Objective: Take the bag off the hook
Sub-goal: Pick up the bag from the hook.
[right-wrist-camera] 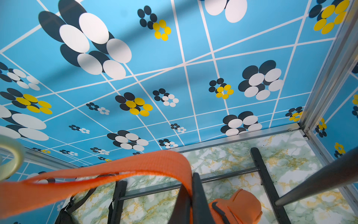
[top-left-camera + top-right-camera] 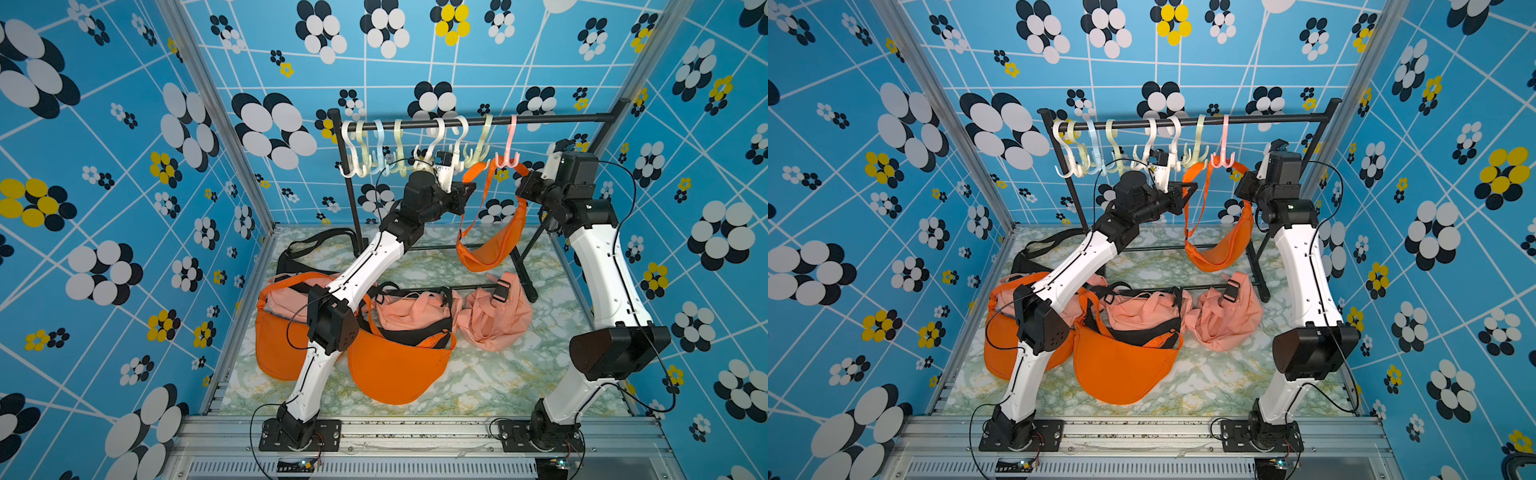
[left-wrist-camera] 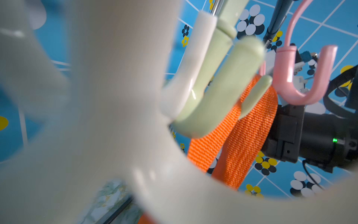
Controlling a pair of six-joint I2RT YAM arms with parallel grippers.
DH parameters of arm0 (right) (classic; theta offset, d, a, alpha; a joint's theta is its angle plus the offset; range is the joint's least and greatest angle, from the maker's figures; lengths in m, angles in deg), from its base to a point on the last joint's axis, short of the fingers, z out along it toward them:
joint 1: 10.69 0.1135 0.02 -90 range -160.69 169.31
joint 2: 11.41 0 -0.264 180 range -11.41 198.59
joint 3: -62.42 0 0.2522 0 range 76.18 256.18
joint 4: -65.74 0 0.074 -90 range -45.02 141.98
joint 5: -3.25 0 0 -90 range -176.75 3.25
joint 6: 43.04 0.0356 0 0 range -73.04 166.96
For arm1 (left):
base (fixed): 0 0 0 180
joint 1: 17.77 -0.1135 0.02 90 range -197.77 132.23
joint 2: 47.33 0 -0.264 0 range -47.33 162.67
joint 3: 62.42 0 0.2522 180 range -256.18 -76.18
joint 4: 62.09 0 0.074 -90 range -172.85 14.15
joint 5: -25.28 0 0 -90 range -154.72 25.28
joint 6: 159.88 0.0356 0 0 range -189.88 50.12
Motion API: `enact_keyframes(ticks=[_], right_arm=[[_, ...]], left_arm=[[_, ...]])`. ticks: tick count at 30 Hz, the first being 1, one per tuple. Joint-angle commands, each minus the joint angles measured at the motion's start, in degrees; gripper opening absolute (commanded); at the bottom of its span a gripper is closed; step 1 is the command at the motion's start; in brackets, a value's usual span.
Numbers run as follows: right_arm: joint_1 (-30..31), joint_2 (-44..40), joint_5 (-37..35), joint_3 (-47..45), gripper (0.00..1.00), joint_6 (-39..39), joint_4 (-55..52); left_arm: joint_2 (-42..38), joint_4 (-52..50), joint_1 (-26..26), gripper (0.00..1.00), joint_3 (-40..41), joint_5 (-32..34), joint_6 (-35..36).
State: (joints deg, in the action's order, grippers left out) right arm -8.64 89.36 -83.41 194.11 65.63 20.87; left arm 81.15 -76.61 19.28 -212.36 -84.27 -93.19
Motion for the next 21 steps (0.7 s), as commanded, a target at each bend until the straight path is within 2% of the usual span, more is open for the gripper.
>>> enact_keyframes(ticks=[1, 14, 21], right_arm=[[-0.5, 0.5, -0.2, 0.3, 0.0, 0.9, 0.9], [-0.5, 0.2, 1.0, 0.5, 0.0, 2.2, 1.4], [-0.5, -1.5, 1.2, -1.2, 0.0, 2.2, 1.9]], left_arm=[[1.2, -13.1, 1.4, 0.0, 0.1, -0.5, -0.2], [-7.9, -15.4, 2.8, 0.0, -1.1, 0.5, 2.5], [-9.0, -17.2, 4.6, 0.0, -4.0, 1.4, 5.3]])
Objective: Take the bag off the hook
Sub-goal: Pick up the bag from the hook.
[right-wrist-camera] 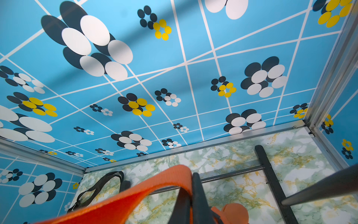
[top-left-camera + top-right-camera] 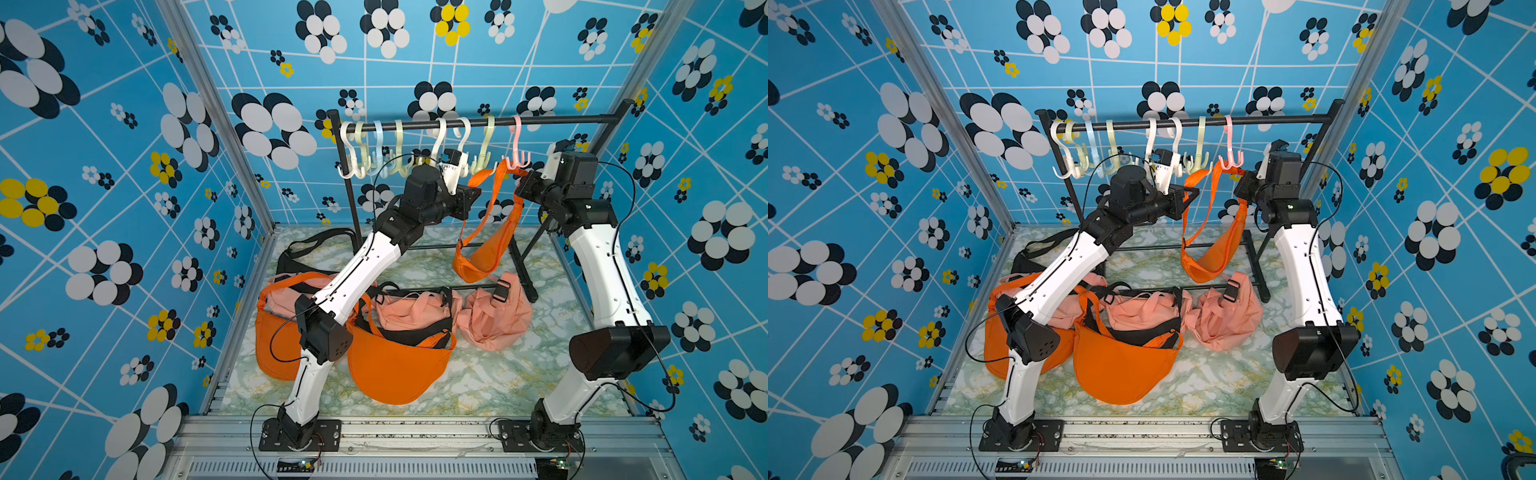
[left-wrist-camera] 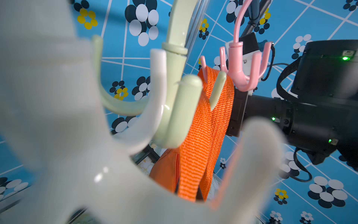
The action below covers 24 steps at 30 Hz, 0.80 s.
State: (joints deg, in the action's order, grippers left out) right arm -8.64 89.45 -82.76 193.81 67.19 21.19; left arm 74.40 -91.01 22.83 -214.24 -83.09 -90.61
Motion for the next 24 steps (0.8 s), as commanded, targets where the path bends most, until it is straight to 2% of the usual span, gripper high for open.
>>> enact_keyframes(ticks=[1, 7, 9, 10, 11, 15, 17, 18, 19, 20, 24], right_arm=[[-0.7, -2.0, 1.0, -1.1, 0.0, 1.0, 1.8], [-4.2, -3.6, 11.1, -2.2, 0.0, 9.5, 6.5], [-5.3, -4.0, 13.6, -2.4, 0.35, 12.1, 7.6], [-5.8, -4.4, 14.6, -2.9, 0.56, 13.3, 8.0], [-5.9, -5.0, 15.0, -3.6, 0.68, 13.8, 8.1], [-5.8, -9.5, 15.7, -9.2, 0.9, 13.0, 7.9], [-5.8, -13.5, 15.2, -14.2, 0.91, 11.3, 7.5], [-5.8, -15.7, 15.2, -17.4, 0.92, 10.6, 8.1], [-5.8, -18.3, 15.3, -21.1, 0.93, 9.7, 9.0], [-5.8, -21.0, 15.8, -24.9, 0.93, 8.5, 10.0], [-4.2, -28.2, 16.5, -35.6, 0.97, 2.2, 11.8]], left_arm=[[-2.4, -3.0, 1.4, 0.0, -2.4, 0.5, 3.0], [-2.9, -3.2, 2.2, 0.0, -3.0, 0.0, 3.6], [-2.9, -3.5, 2.3, 0.15, -2.9, -0.2, 3.6], [-3.0, -3.5, 2.2, 0.18, -2.8, -0.4, 3.5], [-3.0, -3.6, 2.2, 0.21, -2.5, -0.8, 3.3], [-3.1, -2.2, 2.3, 0.23, -1.3, -2.9, 1.6], [-2.9, -2.2, 2.2, 0.3, -1.2, -3.6, 1.0], [-2.8, -2.2, 2.1, 0.36, -1.1, -3.9, 0.7], [-2.7, -2.0, 2.0, 0.47, -1.0, -4.3, 0.1], [-2.7, -1.8, 1.9, 0.53, -0.9, -4.8, -0.5], [-2.9, 1.4, 0.6, 0.59, 0.7, -8.2, -4.4]])
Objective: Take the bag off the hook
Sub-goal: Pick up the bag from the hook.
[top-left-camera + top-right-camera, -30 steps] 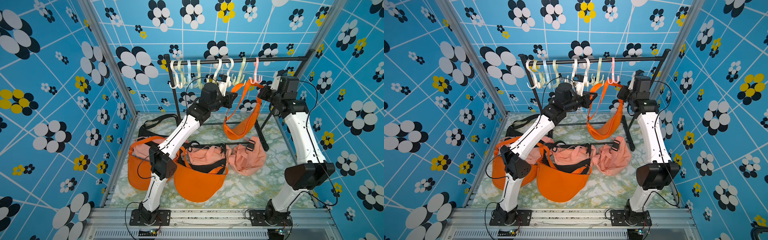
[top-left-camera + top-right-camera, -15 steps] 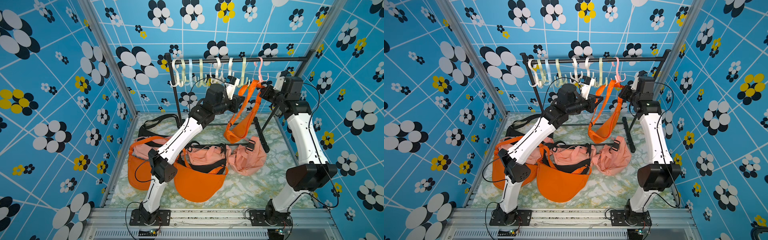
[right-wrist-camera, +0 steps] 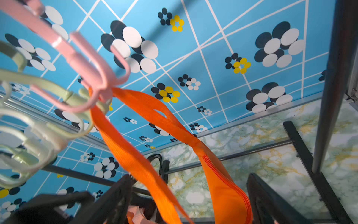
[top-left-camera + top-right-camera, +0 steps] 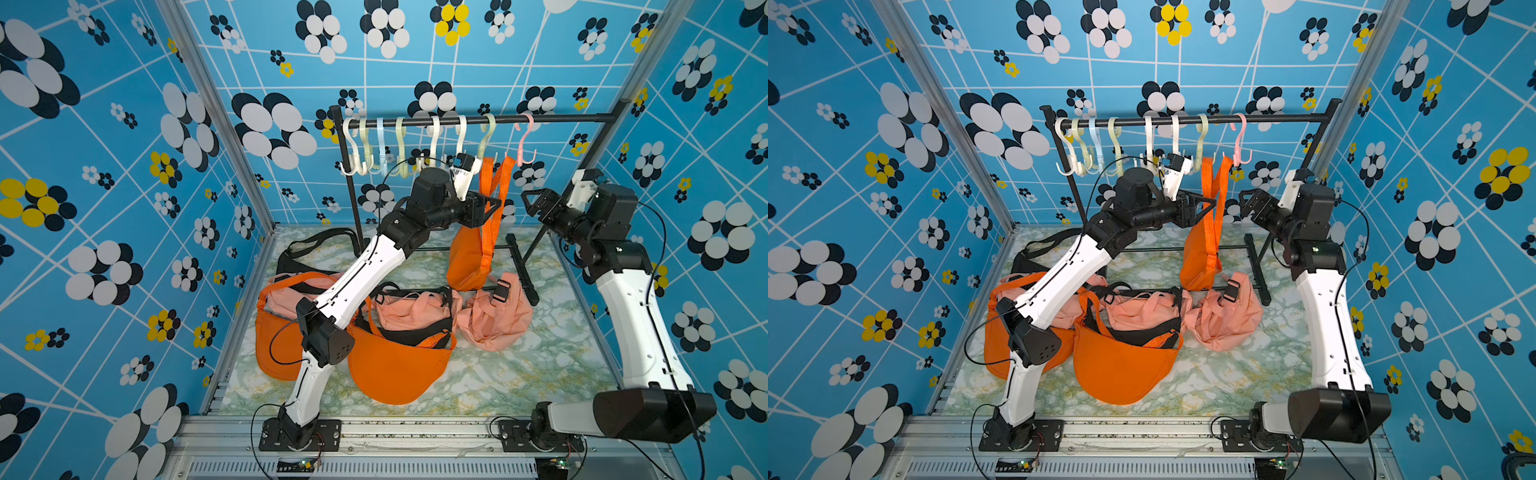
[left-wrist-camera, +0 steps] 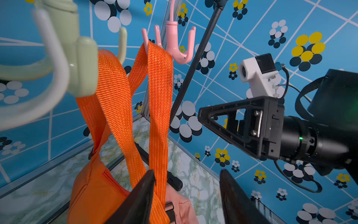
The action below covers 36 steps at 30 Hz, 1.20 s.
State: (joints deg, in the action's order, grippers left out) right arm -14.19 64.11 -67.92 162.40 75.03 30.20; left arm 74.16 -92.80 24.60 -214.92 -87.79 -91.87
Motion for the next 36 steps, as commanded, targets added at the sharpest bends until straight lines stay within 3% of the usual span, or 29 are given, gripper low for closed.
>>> enact_keyframes(ticks=[1, 7, 15, 20, 22, 23, 26, 28, 36], right_arm=[[2.3, -4.0, 1.8, -6.0, 0.99, -7.9, 3.3], [8.6, -4.2, -0.5, -12.6, 0.99, -14.0, 6.9], [9.4, 6.7, -8.5, -6.3, 0.98, -16.7, 11.5], [9.5, 13.3, -13.0, 1.9, 0.89, -19.4, 12.3], [9.4, 15.1, -13.1, 4.8, 0.8, -19.8, 11.9], [9.4, 15.8, -12.1, 6.6, 0.68, -19.7, 11.5], [9.5, 15.8, -8.5, 9.5, 0.16, -17.9, 10.3], [9.7, 14.3, -7.7, 9.8, 0.0, -17.0, 9.3], [9.7, 8.4, -5.6, 19.2, 0.0, -13.9, -2.1]], left_arm=[[-2.6, 4.5, -1.6, 0.59, 1.8, -4.6, -4.8], [-2.8, 7.3, -3.9, 0.64, 4.0, -7.3, -10.3], [-8.0, 8.7, -6.5, 0.73, 12.6, -5.2, -10.0], [-10.6, 9.4, -7.4, 0.74, 16.7, -4.9, -9.7], [-11.4, 9.5, -7.7, 0.75, 18.2, -4.6, -9.6], [-11.8, 9.8, -7.7, 0.75, 18.8, -4.6, -9.6], [-12.5, 10.2, -8.1, 0.75, 20.1, -4.5, -9.6], [-12.8, 10.4, -8.3, 0.75, 20.7, -4.4, -9.5], [-12.2, 11.3, -8.4, 0.75, 21.4, -5.0, -10.8]])
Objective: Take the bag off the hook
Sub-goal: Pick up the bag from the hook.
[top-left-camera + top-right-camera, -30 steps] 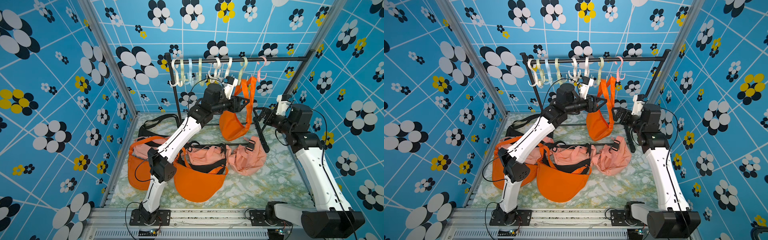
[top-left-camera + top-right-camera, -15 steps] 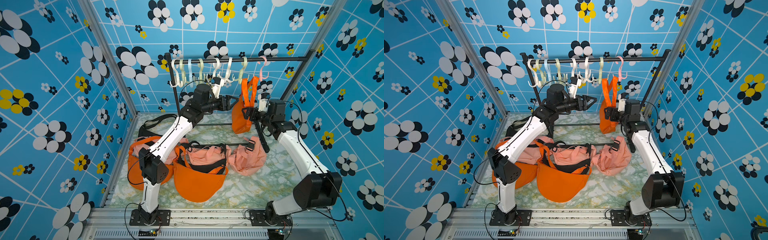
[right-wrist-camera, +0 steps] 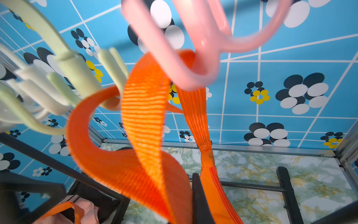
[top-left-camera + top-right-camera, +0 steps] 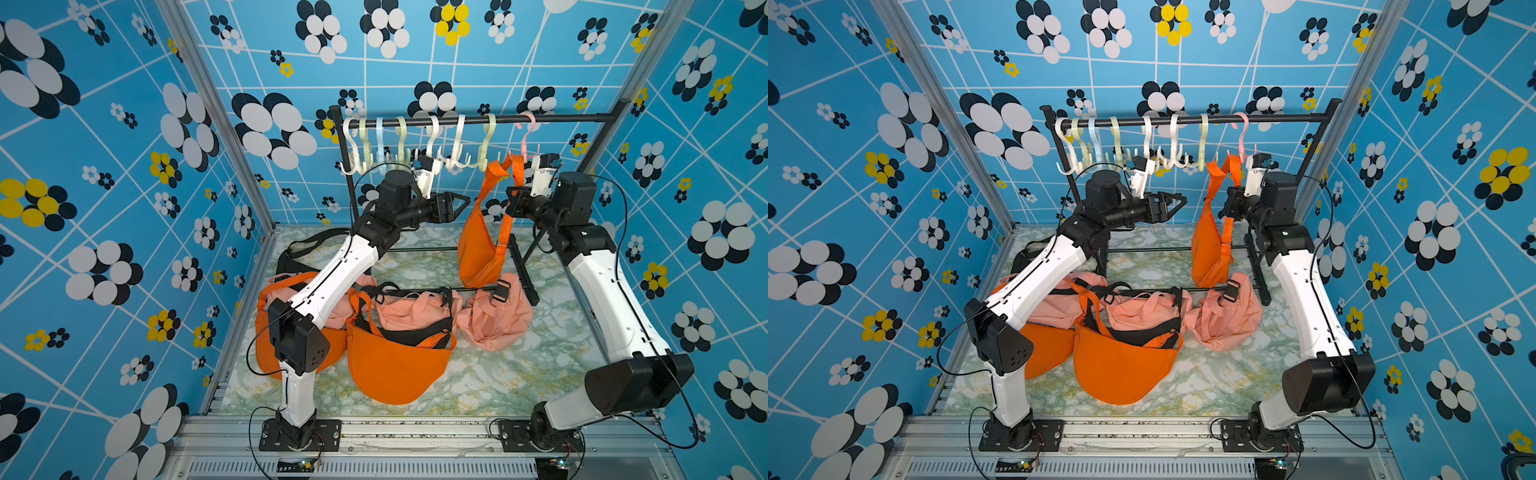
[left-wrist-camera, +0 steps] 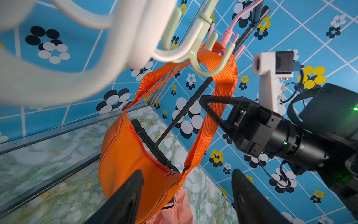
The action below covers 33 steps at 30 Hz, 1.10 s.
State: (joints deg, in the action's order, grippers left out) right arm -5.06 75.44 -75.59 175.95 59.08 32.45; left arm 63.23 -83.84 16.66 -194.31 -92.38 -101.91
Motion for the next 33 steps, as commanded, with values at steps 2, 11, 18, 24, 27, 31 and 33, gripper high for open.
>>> enact_keyframes(ticks=[2, 11, 18, 24, 27, 31, 33], right_arm=[[0.5, -2.2, 3.2, 10.2, 0.0, 2.9, -6.7], [0.5, 9.4, 4.6, 32.9, 0.0, 7.2, -12.1], [0.5, 20.4, 7.5, 48.9, 0.0, 14.3, -12.6], [0.5, 22.8, 5.7, 51.1, 0.0, 18.3, -7.4], [0.5, 23.4, 6.1, 51.1, 0.0, 21.1, -2.6], [0.5, 24.2, 7.5, 51.1, 0.0, 24.9, 3.9], [0.5, 24.3, 6.6, 51.1, 0.0, 26.1, 5.5]], left_arm=[[-1.5, 2.6, -0.4, 0.75, 1.2, -0.6, -1.1], [-4.2, 3.9, -0.2, 0.76, 5.5, -0.5, -1.8], [-4.3, 3.9, 0.0, 0.78, 7.8, -0.3, -1.3], [-4.3, 2.9, 0.5, 0.84, 7.5, -1.0, -1.0], [-4.2, 2.2, 0.9, 0.86, 7.1, -1.0, -0.5], [-3.3, 1.4, 1.1, 0.87, 6.2, -1.3, -0.4], [-2.7, 1.2, 1.2, 0.87, 5.7, -1.6, -0.5]])
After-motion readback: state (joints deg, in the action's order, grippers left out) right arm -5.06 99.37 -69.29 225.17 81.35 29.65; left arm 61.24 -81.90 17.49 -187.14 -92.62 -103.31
